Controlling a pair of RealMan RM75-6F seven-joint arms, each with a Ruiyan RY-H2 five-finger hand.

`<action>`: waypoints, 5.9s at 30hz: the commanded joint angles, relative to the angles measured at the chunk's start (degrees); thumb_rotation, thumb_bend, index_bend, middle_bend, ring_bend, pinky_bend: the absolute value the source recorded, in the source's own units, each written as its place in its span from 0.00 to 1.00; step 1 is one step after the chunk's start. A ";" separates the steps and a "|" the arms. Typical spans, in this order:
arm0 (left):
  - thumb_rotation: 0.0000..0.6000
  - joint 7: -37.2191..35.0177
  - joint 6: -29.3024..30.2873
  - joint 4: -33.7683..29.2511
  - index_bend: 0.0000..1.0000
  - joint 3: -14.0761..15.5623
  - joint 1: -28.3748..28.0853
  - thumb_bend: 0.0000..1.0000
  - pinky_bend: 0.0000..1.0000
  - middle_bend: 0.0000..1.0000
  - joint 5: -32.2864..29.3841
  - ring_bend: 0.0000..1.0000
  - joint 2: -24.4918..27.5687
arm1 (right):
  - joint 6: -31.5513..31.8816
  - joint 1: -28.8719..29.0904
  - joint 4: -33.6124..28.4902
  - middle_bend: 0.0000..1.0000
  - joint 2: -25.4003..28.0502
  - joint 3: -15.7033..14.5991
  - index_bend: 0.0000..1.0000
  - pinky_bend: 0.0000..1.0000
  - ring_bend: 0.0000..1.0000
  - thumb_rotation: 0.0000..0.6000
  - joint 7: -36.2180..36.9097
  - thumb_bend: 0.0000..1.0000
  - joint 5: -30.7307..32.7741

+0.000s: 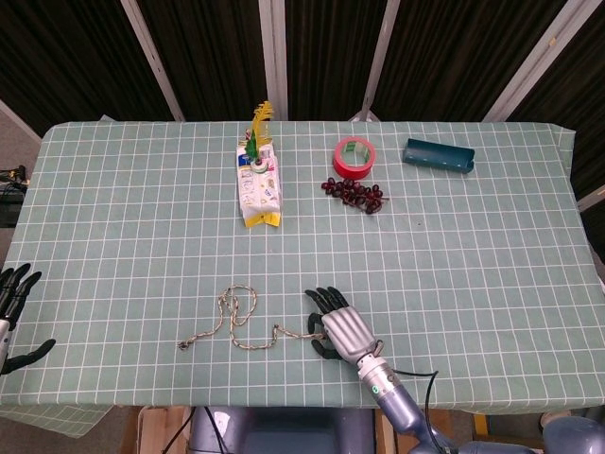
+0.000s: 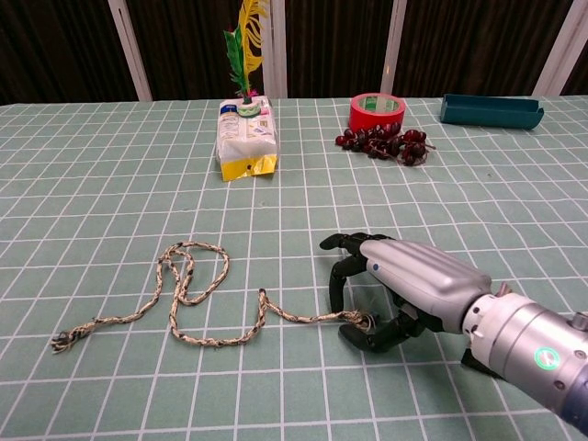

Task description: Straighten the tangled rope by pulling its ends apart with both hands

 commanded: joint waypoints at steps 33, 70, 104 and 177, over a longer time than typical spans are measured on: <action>1.00 -0.32 -0.12 -0.32 0.03 0.16 -0.11 0.01 0.00 0.00 -0.01 0.00 0.24 | 1.83 -0.05 -2.25 0.14 1.15 -0.33 0.62 0.00 0.00 1.00 -2.27 0.49 2.52; 1.00 27.72 -23.38 -17.90 0.36 -1.63 -12.14 0.26 0.00 0.07 -18.16 0.00 -16.32 | 5.40 -0.48 -11.73 0.14 7.09 0.31 0.63 0.00 0.00 1.00 -6.38 0.49 4.81; 1.00 34.83 -22.61 -10.92 0.45 -2.22 -14.83 0.34 0.00 0.11 -23.83 0.00 -30.83 | 6.35 -0.62 -12.60 0.14 8.77 0.28 0.64 0.00 0.00 1.00 -6.24 0.49 5.84; 1.00 34.26 -20.04 -11.82 0.61 -3.39 -16.79 0.56 0.00 0.19 -23.80 0.00 -29.91 | 7.95 -0.94 -14.39 0.14 11.48 0.31 0.64 0.00 0.00 1.00 -6.28 0.50 6.42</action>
